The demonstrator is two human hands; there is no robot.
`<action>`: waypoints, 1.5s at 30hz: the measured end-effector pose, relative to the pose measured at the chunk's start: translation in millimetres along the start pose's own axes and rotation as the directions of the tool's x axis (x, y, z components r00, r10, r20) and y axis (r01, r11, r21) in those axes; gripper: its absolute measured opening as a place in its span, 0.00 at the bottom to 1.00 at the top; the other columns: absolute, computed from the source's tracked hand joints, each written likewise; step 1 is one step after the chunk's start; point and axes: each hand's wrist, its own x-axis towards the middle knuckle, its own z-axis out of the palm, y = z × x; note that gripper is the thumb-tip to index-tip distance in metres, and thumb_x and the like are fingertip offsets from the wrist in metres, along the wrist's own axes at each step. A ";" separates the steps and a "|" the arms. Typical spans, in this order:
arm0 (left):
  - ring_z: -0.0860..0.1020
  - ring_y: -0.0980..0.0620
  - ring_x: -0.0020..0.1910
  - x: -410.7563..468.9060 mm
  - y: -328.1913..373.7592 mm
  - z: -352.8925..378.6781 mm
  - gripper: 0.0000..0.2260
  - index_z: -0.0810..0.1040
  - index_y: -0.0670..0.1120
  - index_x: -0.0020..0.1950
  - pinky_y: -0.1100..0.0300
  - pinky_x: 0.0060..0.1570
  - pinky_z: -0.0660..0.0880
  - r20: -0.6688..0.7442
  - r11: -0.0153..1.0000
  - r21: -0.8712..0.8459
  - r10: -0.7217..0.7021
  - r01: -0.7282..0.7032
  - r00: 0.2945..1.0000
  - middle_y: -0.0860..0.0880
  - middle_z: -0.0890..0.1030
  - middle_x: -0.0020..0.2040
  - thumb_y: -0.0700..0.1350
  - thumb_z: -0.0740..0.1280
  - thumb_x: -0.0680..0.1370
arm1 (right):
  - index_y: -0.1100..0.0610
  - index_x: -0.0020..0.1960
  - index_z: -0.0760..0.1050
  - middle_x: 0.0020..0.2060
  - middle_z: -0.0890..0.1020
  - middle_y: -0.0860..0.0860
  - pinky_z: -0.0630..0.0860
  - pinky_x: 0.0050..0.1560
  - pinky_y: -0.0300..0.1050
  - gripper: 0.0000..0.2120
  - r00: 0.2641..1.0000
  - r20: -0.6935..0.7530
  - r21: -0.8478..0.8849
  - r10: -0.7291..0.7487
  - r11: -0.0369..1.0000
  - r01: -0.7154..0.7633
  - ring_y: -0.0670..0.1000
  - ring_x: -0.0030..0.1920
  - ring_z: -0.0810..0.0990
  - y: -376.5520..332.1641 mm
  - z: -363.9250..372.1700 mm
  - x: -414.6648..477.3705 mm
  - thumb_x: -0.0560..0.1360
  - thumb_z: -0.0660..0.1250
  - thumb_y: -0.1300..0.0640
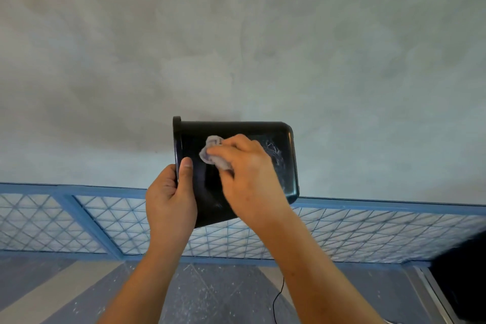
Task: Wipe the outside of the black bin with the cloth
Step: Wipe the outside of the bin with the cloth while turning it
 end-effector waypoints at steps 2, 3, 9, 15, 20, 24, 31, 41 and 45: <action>0.67 0.55 0.29 1.4 2.9 -6.0 0.25 0.72 0.39 0.38 0.55 0.31 0.66 0.003 0.999 0.036 0.019 -0.019 1.000 0.38 0.73 0.32 0.58 0.61 0.84 | 0.50 0.59 0.85 0.56 0.83 0.48 0.79 0.59 0.46 0.15 0.997 -0.049 0.017 0.066 0.998 -0.066 0.52 0.56 0.80 15.3 -9.8 -3.9 0.77 0.72 0.66; 0.66 0.56 0.28 0.6 5.5 -7.3 0.25 0.71 0.39 0.37 0.58 0.31 0.66 0.009 0.998 0.052 0.041 -0.041 0.999 0.38 0.72 0.32 0.57 0.61 0.84 | 0.51 0.57 0.85 0.55 0.83 0.48 0.79 0.60 0.45 0.13 0.990 -0.098 0.038 0.098 0.995 -0.095 0.49 0.55 0.81 23.6 -14.3 -1.2 0.77 0.73 0.65; 0.64 0.55 0.27 -13.5 14.8 -5.9 0.24 0.66 0.41 0.34 0.64 0.26 0.62 0.018 0.993 0.064 0.097 -0.098 0.995 0.47 0.66 0.28 0.53 0.63 0.84 | 0.53 0.56 0.85 0.56 0.83 0.50 0.79 0.58 0.50 0.12 0.989 -0.148 0.047 0.022 0.999 -0.015 0.54 0.54 0.81 2.2 -10.7 8.7 0.77 0.71 0.65; 0.74 0.39 0.36 -7.7 9.4 -21.2 0.27 0.74 0.37 0.41 0.50 0.32 0.71 -0.027 0.999 0.029 0.027 -0.026 0.999 0.36 0.75 0.36 0.61 0.60 0.84 | 0.51 0.60 0.84 0.60 0.81 0.47 0.79 0.56 0.45 0.18 0.999 -0.045 -0.005 -0.003 1.000 0.003 0.55 0.55 0.78 -3.9 -3.2 -35.3 0.75 0.72 0.68; 0.65 0.55 0.28 -14.9 17.2 -23.2 0.25 0.71 0.36 0.38 0.62 0.29 0.64 0.004 0.998 0.033 0.057 -0.057 0.998 0.37 0.71 0.32 0.57 0.62 0.84 | 0.52 0.56 0.85 0.57 0.83 0.47 0.80 0.57 0.46 0.14 0.975 -0.201 -0.005 0.097 0.995 -0.100 0.52 0.54 0.80 14.8 -18.6 -7.5 0.75 0.72 0.67; 0.67 0.44 0.30 -18.3 20.1 -19.1 0.25 0.71 0.37 0.37 0.51 0.31 0.66 -0.005 0.999 -0.005 0.040 -0.040 0.999 0.38 0.71 0.31 0.57 0.62 0.84 | 0.52 0.57 0.85 0.59 0.82 0.48 0.76 0.53 0.44 0.14 0.992 -0.122 -0.050 -0.044 0.998 0.038 0.54 0.52 0.77 -21.6 -0.8 -13.6 0.76 0.71 0.67; 0.71 0.52 0.29 -17.5 17.5 -27.8 0.24 0.74 0.41 0.38 0.52 0.31 0.69 0.005 0.999 0.036 0.023 -0.024 1.000 0.40 0.75 0.33 0.59 0.61 0.83 | 0.54 0.60 0.84 0.60 0.82 0.49 0.79 0.53 0.43 0.16 0.993 -0.097 -0.081 0.069 0.994 -0.077 0.49 0.55 0.73 -2.4 -10.8 -42.9 0.75 0.72 0.68; 0.74 0.44 0.33 -15.4 18.4 -30.6 0.26 0.75 0.39 0.39 0.50 0.32 0.72 -0.003 1.000 0.012 0.024 -0.024 1.000 0.37 0.75 0.34 0.60 0.61 0.83 | 0.53 0.60 0.84 0.60 0.82 0.48 0.76 0.55 0.42 0.17 0.997 -0.079 -0.087 -0.014 0.996 0.007 0.54 0.54 0.76 -13.8 -11.8 -40.9 0.75 0.72 0.68; 0.68 0.57 0.28 -21.9 22.2 -33.4 0.22 0.71 0.43 0.34 0.68 0.28 0.66 0.017 0.996 0.047 0.080 -0.081 0.997 0.48 0.70 0.28 0.56 0.62 0.83 | 0.54 0.54 0.86 0.54 0.84 0.50 0.80 0.57 0.52 0.12 0.944 -0.264 -0.025 0.197 0.977 -0.211 0.54 0.50 0.82 31.3 -37.2 -13.5 0.76 0.71 0.68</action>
